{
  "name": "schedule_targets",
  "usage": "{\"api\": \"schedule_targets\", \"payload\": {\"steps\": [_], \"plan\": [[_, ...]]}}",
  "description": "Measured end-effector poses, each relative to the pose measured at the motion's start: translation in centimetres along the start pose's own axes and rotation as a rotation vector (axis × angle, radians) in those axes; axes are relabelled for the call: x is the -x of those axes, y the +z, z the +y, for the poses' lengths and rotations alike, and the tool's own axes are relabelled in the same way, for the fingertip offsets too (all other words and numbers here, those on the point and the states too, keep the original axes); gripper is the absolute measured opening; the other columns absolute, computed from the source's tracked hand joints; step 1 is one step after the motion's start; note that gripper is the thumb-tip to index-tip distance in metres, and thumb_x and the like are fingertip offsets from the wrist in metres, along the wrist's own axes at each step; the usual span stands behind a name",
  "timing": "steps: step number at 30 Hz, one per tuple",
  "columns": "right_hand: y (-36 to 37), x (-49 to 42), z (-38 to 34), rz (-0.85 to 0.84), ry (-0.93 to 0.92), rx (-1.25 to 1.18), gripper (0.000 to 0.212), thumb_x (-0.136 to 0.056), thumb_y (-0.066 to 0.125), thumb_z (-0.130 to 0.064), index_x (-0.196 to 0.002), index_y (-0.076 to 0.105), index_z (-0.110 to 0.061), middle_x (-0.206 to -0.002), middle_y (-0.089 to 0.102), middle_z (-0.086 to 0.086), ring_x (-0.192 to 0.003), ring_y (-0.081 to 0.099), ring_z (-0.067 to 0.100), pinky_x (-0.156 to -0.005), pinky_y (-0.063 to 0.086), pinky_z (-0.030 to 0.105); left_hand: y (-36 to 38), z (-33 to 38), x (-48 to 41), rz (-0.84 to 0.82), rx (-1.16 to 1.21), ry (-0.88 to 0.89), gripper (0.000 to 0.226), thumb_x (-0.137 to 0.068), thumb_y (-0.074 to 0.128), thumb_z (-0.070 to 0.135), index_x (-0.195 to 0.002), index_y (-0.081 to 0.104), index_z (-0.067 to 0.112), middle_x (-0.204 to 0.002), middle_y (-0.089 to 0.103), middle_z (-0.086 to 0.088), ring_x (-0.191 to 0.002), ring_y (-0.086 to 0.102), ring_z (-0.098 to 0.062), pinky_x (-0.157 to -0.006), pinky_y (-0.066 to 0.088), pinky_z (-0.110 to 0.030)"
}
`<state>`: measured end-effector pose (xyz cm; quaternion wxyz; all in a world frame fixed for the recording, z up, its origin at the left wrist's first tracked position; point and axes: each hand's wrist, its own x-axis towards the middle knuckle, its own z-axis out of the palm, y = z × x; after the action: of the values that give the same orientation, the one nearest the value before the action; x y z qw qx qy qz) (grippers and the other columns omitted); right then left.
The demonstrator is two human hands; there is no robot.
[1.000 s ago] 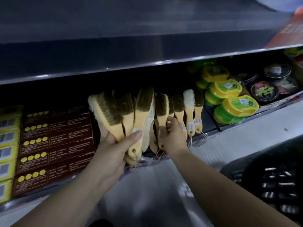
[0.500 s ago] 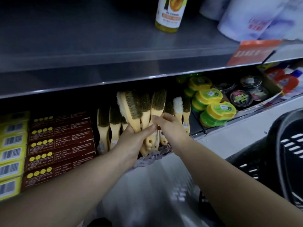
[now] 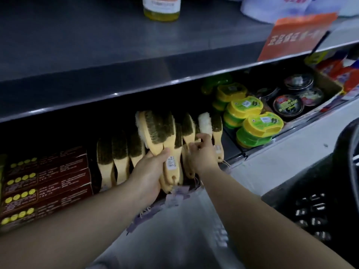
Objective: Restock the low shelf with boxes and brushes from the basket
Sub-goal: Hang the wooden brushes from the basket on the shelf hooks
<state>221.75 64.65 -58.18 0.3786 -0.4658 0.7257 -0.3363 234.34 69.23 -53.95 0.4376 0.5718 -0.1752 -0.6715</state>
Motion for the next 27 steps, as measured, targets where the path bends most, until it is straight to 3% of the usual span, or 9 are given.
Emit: {"api": "schedule_targets", "payload": {"steps": [2,4,7,11,17,20,23,25,27], "plan": [[0.8,-0.2,1.0,0.018,-0.062,0.06,0.024,-0.095,0.047,-0.018,-0.119,0.045,-0.02,-0.071,0.046,-0.018,-0.062,0.042,-0.004,-0.053,0.031,0.015,-1.0,-0.4,-0.3,-0.029,-0.022,0.002,0.019,-0.092,0.056,0.024,-0.108,0.063,0.016,-0.102,0.072,-0.009,-0.097,0.066,-0.026,-0.09,0.051,-0.045],[1.2,0.2,1.5,0.017,-0.112,0.091,0.024,-0.095,0.046,-0.019,-0.119,0.044,-0.021,-0.07,0.044,-0.021,-0.061,0.042,-0.004,-0.052,0.028,0.018,-1.7,-0.5,-0.5,-0.053,-0.04,0.02,0.02,-0.091,0.057,0.026,-0.106,0.064,0.016,-0.097,0.074,-0.006,-0.094,0.069,-0.022,-0.085,0.053,-0.041],[1.1,0.4,1.4,-0.027,-0.167,0.127,0.028,-0.095,0.047,-0.021,-0.123,0.043,-0.02,-0.073,0.045,-0.021,-0.07,0.049,0.008,-0.067,0.036,0.023,-1.5,-0.5,-1.2,-0.081,-0.075,0.053,0.015,-0.089,0.059,0.03,-0.096,0.065,0.019,-0.088,0.075,-0.001,-0.083,0.071,-0.016,-0.07,0.055,-0.031],[0.5,0.4,1.4,-0.064,-0.203,0.174,0.029,-0.093,0.053,-0.021,-0.121,0.045,-0.017,-0.075,0.053,-0.017,-0.075,0.055,0.012,-0.069,0.046,0.029,-0.7,-0.5,-2.3,-0.096,-0.176,0.122,0.011,-0.091,0.057,0.03,-0.093,0.063,0.021,-0.075,0.075,0.004,-0.063,0.07,-0.01,-0.045,0.05,-0.022],[-0.8,0.3,0.8,0.021,-0.197,0.143,0.022,-0.094,0.051,-0.029,-0.113,0.051,-0.018,-0.089,0.057,-0.008,-0.077,0.051,0.007,-0.061,0.034,0.018,0.6,-1.0,-2.4,-0.098,-0.283,0.134,0.015,-0.093,0.054,0.034,-0.097,0.061,0.022,-0.096,0.071,-0.011,-0.077,0.066,-0.023,-0.073,0.051,-0.041],[-1.3,0.7,-0.3,0.136,-0.284,0.045,0.029,-0.095,0.043,-0.038,-0.087,0.056,-0.013,-0.084,0.059,0.001,-0.076,0.055,0.011,-0.066,0.04,0.025,1.1,-0.8,-2.3,-0.102,-0.255,0.15,0.016,-0.092,0.056,0.032,-0.098,0.063,0.02,-0.097,0.072,-0.011,-0.083,0.068,-0.029,-0.081,0.052,-0.05],[-1.6,1.1,-1.8,-0.068,-0.256,-0.12,0.042,-0.093,0.047,-0.044,-0.077,0.056,-0.007,-0.063,0.052,-0.001,-0.054,0.048,0.003,-0.053,0.041,0.017,1.4,-0.4,-2.3,-0.111,-0.216,0.159,0.014,-0.091,0.058,0.031,-0.099,0.065,0.02,-0.097,0.072,-0.011,-0.095,0.066,-0.039,-0.085,0.051,-0.055],[-1.8,1.0,-2.3,-0.198,-0.208,-0.218,0.028,-0.092,0.054,-0.035,-0.079,0.058,-0.01,-0.068,0.05,0.003,-0.06,0.047,0.005,-0.057,0.042,0.019,1.7,0.0,-2.3,-0.119,-0.188,0.168,0.01,-0.09,0.06,0.029,-0.095,0.065,0.022,-0.096,0.071,-0.016,-0.091,0.064,-0.042,-0.086,0.046,-0.061],[-2.2,0.7,-2.3,-0.268,-0.148,-0.311,0.018,-0.091,0.059,-0.026,-0.086,0.063,-0.009,-0.077,0.055,0.008,-0.072,0.053,0.015,-0.068,0.048,0.029,2.1,0.0,-2.4,-0.124,-0.202,0.197,0.01,-0.09,0.059,0.03,-0.094,0.064,0.022,-0.083,0.071,-0.01,-0.079,0.064,-0.034,-0.08,0.05,-0.052]]}}
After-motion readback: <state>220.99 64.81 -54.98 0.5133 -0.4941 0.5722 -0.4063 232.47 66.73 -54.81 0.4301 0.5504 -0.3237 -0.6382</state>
